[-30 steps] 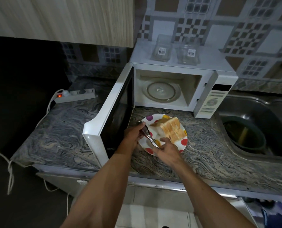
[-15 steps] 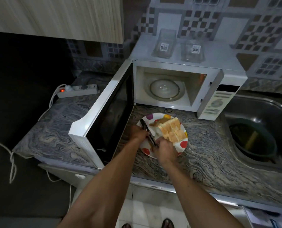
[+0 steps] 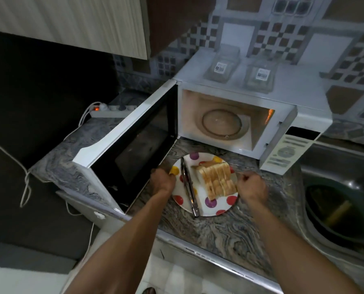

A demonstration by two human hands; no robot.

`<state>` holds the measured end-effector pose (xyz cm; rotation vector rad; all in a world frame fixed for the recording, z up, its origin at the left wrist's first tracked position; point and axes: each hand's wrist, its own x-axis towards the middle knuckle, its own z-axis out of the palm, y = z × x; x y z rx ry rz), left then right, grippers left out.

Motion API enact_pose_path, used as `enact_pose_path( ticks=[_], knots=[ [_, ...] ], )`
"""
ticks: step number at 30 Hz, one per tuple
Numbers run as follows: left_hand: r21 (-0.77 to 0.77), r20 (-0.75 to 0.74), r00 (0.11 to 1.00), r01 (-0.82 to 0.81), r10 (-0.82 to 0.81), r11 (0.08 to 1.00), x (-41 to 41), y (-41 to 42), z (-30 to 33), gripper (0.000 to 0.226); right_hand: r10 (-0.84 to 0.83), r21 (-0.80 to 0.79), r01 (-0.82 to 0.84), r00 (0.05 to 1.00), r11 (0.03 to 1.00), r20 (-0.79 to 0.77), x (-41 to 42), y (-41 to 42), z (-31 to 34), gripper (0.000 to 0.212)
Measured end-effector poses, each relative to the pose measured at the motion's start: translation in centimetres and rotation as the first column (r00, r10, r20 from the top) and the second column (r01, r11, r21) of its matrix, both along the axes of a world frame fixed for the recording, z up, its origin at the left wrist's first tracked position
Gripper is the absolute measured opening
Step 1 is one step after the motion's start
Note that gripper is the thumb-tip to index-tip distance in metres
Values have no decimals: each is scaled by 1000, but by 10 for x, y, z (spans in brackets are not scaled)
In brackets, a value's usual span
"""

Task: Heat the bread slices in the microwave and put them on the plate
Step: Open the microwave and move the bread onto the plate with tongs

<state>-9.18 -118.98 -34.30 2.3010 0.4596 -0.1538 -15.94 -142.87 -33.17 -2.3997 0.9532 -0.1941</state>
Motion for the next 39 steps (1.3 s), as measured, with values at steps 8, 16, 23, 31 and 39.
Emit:
enact_pose_path(
  ticks=[8, 16, 23, 31, 39],
  knots=[
    [19, -92, 993, -72, 73, 997, -5, 2, -16, 43, 170, 154, -140, 963, 978, -207, 42, -25, -22, 38],
    [-28, -133, 980, -152, 147, 988, -2, -1, -16, 41, 191, 221, -138, 952, 965, -238, 51, -34, -29, 53],
    [-106, -147, 977, -174, 157, 979, -18, 6, -11, 20, 224, 266, -164, 950, 950, -216, 36, -26, -16, 42],
    [-158, -147, 987, -92, 69, 983, -53, 29, -6, 23, 241, 235, -197, 954, 952, -177, -5, -2, 5, 30],
    [-309, -128, 991, -83, 45, 947, -121, 97, -15, 23, 215, 249, -174, 965, 953, -149, -75, 56, 17, 41]
  ],
)
